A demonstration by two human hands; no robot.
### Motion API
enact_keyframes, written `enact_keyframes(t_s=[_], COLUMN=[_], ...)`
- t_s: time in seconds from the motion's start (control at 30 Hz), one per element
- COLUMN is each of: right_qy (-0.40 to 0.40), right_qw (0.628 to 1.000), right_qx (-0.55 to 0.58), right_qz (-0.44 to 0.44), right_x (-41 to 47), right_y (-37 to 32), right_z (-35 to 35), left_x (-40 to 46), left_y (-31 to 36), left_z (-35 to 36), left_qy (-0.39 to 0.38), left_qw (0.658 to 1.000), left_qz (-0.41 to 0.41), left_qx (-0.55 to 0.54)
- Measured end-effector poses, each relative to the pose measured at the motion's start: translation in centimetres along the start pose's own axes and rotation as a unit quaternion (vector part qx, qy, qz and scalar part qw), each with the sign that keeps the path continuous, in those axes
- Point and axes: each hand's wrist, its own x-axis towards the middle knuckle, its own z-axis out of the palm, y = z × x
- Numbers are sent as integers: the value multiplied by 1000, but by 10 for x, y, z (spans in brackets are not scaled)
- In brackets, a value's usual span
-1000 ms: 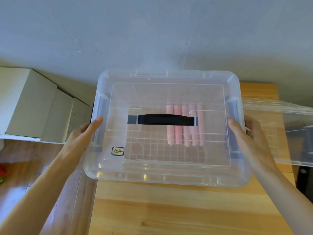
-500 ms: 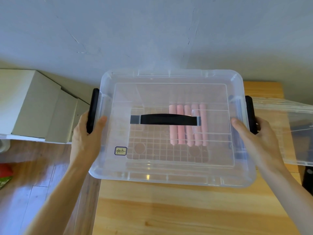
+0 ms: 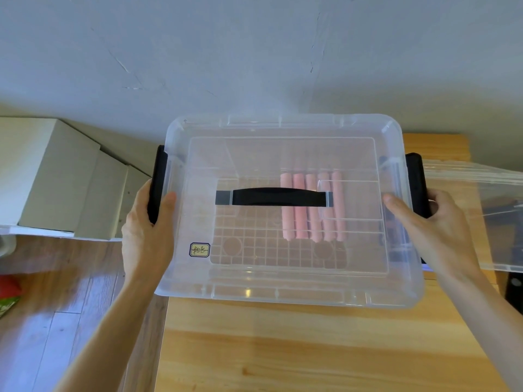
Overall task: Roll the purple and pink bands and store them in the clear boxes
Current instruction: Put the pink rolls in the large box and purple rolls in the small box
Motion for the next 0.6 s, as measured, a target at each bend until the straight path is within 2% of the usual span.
enact_keyframes(t_s=[0.3,0.6], right_qy=[-19,-1], right_qw=[996,995], right_qx=[69,74], right_qz=[-50,-66], right_x=[-11,-11], right_y=[4,7], right_z=[1,7], left_x=[3,5], left_y=[-2,-3], left_z=[-1,0], left_qy=[-18,-20], left_qw=[999,999], left_qz=[18,19], left_qx=[29,47])
